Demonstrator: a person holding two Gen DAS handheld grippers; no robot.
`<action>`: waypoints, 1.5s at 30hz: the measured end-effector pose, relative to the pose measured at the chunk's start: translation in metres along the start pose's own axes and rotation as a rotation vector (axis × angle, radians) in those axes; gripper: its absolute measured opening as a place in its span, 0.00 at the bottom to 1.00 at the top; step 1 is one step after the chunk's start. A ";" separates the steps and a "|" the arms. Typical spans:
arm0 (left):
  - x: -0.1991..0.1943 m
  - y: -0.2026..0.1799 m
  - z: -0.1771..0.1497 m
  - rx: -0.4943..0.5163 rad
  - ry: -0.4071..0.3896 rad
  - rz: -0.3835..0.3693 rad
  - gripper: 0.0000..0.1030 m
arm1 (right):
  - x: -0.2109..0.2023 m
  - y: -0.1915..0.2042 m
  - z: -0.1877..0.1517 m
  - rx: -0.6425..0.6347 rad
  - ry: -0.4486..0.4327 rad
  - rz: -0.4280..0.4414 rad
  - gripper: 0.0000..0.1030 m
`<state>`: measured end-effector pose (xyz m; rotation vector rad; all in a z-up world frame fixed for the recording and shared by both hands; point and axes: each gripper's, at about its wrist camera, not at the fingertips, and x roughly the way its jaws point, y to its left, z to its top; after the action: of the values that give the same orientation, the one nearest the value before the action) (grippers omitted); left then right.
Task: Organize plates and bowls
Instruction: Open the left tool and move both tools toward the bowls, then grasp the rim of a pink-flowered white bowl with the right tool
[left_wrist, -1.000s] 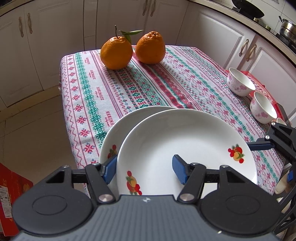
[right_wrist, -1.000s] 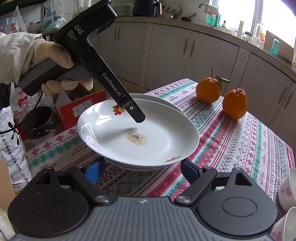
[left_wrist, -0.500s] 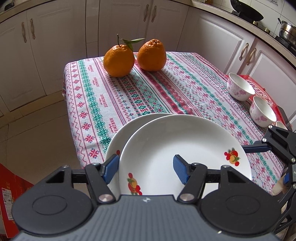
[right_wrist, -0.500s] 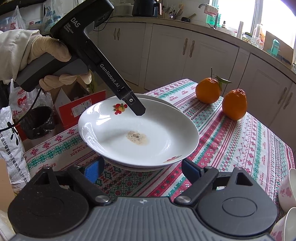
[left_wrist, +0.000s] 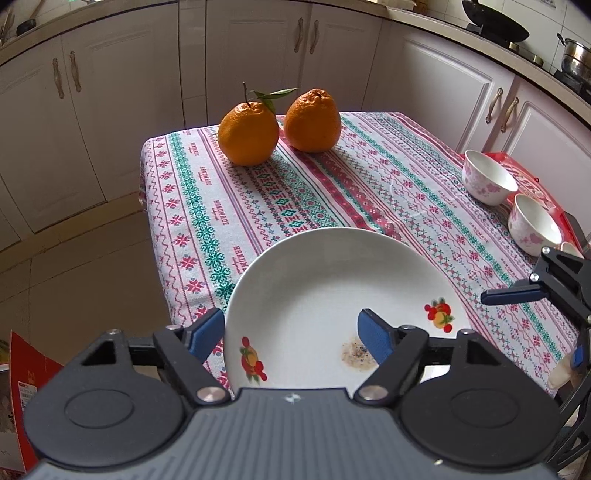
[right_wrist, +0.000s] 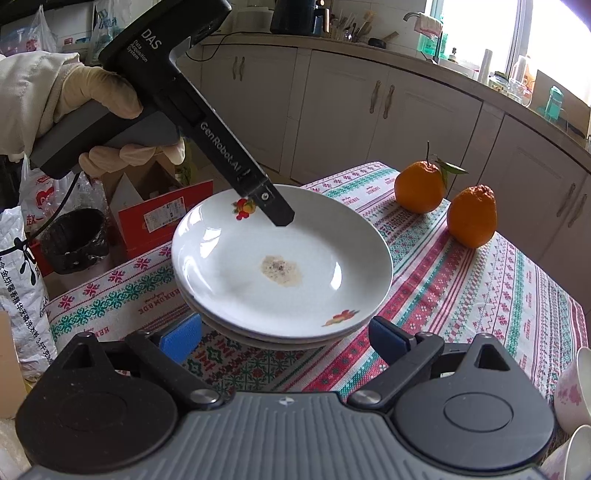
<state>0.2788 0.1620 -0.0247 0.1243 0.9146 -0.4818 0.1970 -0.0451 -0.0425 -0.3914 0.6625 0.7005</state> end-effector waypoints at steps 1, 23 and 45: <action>-0.001 -0.001 0.000 0.000 -0.003 -0.001 0.77 | -0.002 -0.001 -0.002 0.003 -0.002 -0.003 1.00; -0.073 -0.139 -0.034 0.232 -0.373 0.037 0.99 | -0.097 -0.041 -0.039 0.123 -0.103 -0.220 1.00; 0.006 -0.287 -0.070 0.343 -0.358 -0.133 0.99 | -0.187 -0.107 -0.153 0.402 -0.041 -0.436 1.00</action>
<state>0.1015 -0.0735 -0.0441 0.2808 0.4859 -0.7563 0.0988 -0.2892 -0.0164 -0.1390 0.6342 0.1523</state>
